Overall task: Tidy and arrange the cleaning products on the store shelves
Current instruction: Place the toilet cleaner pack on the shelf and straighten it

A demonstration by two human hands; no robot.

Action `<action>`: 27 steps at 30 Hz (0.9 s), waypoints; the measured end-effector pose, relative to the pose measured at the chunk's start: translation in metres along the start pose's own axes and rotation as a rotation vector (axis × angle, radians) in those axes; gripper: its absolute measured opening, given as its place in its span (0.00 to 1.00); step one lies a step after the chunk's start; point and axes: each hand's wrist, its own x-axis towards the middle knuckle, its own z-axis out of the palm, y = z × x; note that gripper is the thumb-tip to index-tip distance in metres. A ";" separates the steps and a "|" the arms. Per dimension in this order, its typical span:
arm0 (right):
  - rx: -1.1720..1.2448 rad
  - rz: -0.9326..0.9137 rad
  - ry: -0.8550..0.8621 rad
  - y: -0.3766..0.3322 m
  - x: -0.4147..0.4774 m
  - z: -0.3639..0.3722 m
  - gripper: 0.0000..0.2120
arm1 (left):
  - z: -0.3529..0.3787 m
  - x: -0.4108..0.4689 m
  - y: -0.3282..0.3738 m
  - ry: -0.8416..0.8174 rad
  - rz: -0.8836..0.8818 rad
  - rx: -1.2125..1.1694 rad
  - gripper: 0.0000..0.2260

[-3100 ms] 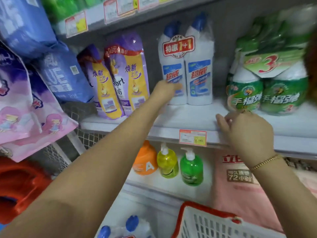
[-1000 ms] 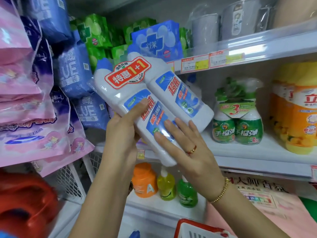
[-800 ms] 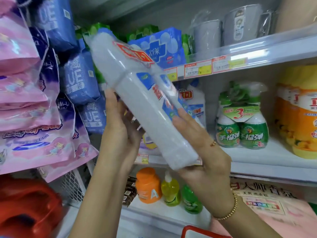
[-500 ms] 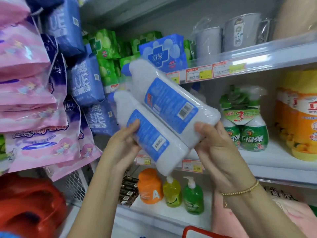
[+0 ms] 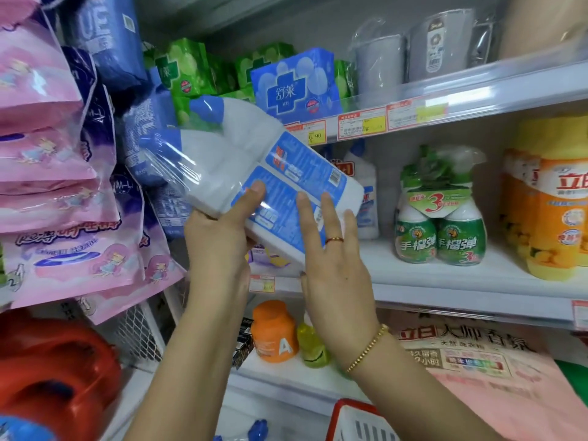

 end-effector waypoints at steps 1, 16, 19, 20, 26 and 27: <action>0.025 -0.016 0.029 0.005 0.003 0.002 0.47 | 0.002 -0.003 0.003 -0.025 0.024 0.003 0.16; 1.791 0.768 -0.771 0.042 0.002 -0.034 0.22 | -0.068 0.044 0.009 -0.301 -0.274 0.320 0.08; 1.737 0.870 -0.836 0.037 -0.002 -0.032 0.16 | -0.101 0.055 0.012 -0.256 -0.464 0.240 0.22; 1.724 0.893 -0.858 0.035 -0.002 -0.030 0.17 | -0.113 0.057 0.012 -0.261 -0.488 0.235 0.30; 1.729 0.970 -1.032 0.021 -0.006 -0.005 0.17 | -0.156 0.063 0.004 -0.189 -0.586 0.201 0.21; 1.728 0.980 -1.055 0.019 -0.007 0.000 0.18 | -0.161 0.063 0.004 -0.191 -0.605 0.215 0.21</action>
